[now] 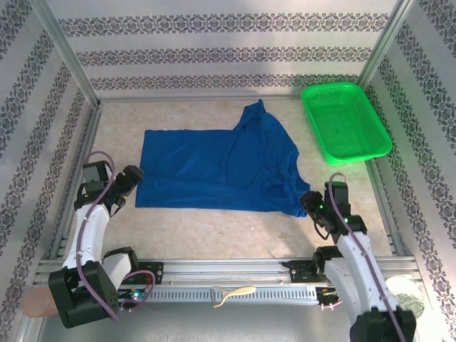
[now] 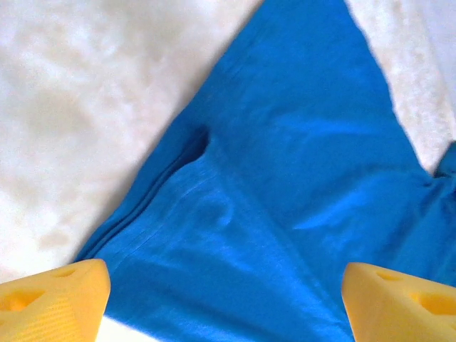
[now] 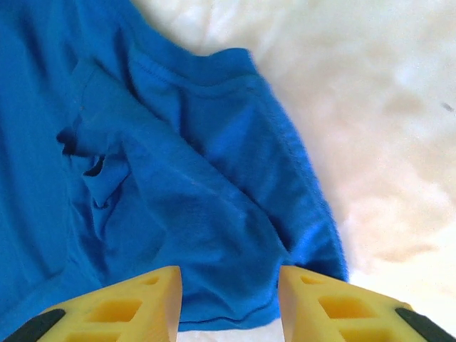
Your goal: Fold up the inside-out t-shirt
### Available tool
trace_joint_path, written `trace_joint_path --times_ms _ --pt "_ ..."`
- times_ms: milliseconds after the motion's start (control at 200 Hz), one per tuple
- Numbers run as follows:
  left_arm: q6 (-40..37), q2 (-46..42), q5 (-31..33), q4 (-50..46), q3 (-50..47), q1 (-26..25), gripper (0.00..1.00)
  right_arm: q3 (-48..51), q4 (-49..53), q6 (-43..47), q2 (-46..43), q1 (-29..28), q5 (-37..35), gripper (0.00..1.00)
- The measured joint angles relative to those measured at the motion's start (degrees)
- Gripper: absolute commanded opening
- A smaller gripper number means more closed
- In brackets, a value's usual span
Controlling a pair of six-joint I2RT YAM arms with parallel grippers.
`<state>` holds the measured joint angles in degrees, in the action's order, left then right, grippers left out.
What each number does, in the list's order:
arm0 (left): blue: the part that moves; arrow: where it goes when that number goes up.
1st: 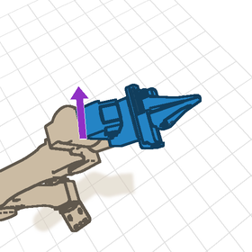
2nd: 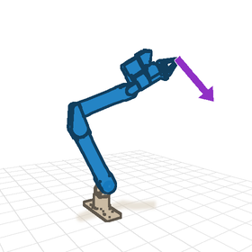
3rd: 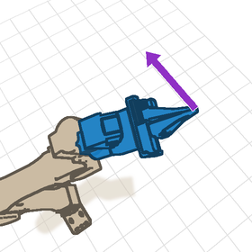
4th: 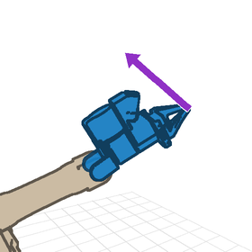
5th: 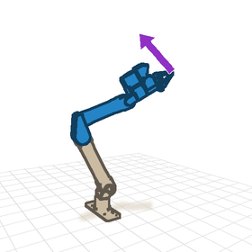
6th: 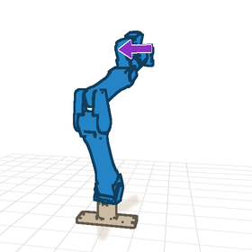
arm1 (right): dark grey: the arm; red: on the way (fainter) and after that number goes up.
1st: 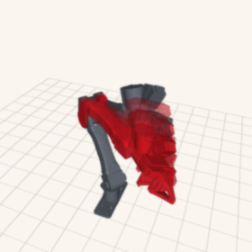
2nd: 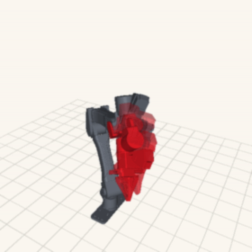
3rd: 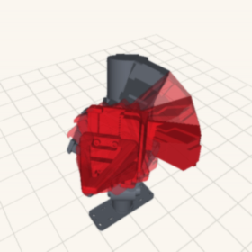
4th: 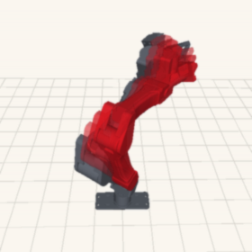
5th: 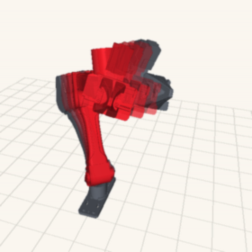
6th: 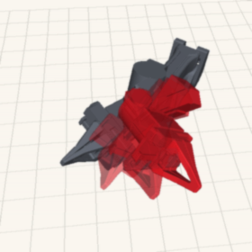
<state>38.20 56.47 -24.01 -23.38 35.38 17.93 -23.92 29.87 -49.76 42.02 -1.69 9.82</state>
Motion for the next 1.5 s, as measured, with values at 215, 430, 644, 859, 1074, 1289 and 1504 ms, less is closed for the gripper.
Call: trace_joint_path --times_ms 215,430,644,859,1074,1289,1504 --pt "-2.3 12.7 -3.9 0.5 6.7 -7.7 0.87 -20.0 -2.4 13.1 27.4 -10.3 0.5 0.46" --pt "-3.5 22.5 -4.3 2.8 8.2 -13.1 0.87 -37.1 -1.0 25.0 46.0 -17.6 -3.2 0.46" --pt "-4.4 28.2 -3.1 5.7 7.7 -13.1 0.87 -41.4 0.2 29.5 56.2 -18.4 -4.7 0.44" --pt "-4.7 29.6 -2.9 8.2 6.3 -13.1 0.87 -43.6 1.0 30.9 60.9 -18.4 -4.9 0.41" --pt "-4.8 30.1 -3.0 9.5 6.3 -13.1 0.87 -44.7 0.9 31.9 63.5 -18.4 -4.9 0.19" --pt "-4.8 30.3 -3.0 10.3 6.3 -13.1 0.87 -44.9 1.0 32.2 64.0 -18.4 -4.4 0.0" --pt "-4.8 30.4 -3.0 10.9 6.1 -13.1 0.87 -46.6 1.8 32.2 63.1 -18.9 -4.2 0.0"
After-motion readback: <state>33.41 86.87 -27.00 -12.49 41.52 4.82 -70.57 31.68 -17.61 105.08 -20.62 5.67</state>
